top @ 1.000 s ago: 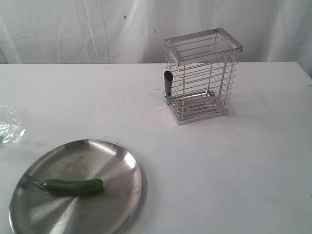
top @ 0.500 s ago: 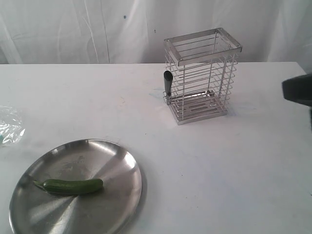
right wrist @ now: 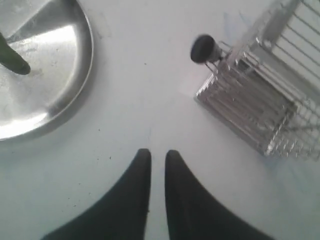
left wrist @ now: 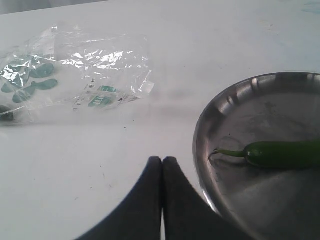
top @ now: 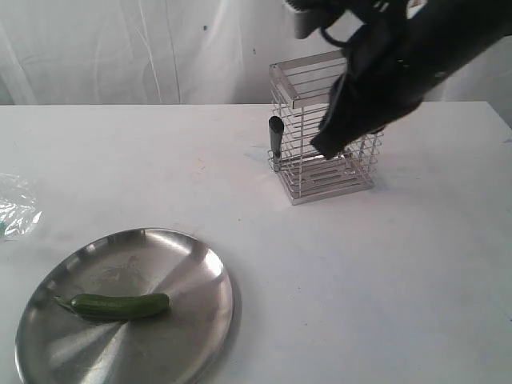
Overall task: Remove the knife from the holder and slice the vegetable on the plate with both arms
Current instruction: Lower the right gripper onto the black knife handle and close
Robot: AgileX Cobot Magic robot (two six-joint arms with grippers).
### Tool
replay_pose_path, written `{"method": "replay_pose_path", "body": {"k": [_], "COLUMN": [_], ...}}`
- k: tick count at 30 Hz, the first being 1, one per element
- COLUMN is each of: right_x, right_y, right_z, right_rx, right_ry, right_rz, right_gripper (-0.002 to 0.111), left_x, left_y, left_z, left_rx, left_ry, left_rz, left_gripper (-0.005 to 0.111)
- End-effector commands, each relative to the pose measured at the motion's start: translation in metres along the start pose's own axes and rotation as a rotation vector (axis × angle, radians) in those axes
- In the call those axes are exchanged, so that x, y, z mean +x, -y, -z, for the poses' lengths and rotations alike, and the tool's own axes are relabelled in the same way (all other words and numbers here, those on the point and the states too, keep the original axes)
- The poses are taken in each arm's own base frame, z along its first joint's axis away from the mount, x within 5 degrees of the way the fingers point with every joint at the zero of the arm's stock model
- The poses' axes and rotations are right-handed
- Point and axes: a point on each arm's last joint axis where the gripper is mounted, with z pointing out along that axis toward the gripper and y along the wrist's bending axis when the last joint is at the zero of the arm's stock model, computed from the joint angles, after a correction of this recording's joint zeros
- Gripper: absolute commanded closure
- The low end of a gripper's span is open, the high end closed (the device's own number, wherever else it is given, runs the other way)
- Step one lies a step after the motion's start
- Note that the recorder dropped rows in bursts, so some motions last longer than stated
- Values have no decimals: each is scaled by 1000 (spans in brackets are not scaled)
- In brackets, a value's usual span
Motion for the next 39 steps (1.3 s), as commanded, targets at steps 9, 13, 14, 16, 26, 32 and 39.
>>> {"method": "replay_pose_path", "body": {"k": [9, 13, 14, 16, 26, 32, 39], "right_x": [-51, -58, -59, -59, -56, -55, -55], "right_y": [17, 20, 21, 23, 28, 28, 28], "right_z": [-51, -67, -72, -79, -99, -107, -115], "right_rx": [69, 63, 65, 75, 105, 101, 99], "right_ry": [79, 42, 28, -3, -69, -81, -82], "right_rz": [-162, -186, -181, -168, -159, -150, -151], "right_gripper": [57, 57, 57, 57, 58, 61, 70], "left_x": [1, 1, 1, 1, 1, 1, 1], "left_y": [1, 1, 1, 1, 1, 1, 1], "left_z": [0, 0, 0, 0, 0, 0, 0], "left_rx": [6, 6, 6, 6, 6, 6, 6], "left_ry": [1, 1, 1, 1, 1, 1, 1], "left_rz": [9, 9, 9, 9, 9, 9, 9], "left_gripper": [107, 107, 107, 107, 107, 107, 107]}}
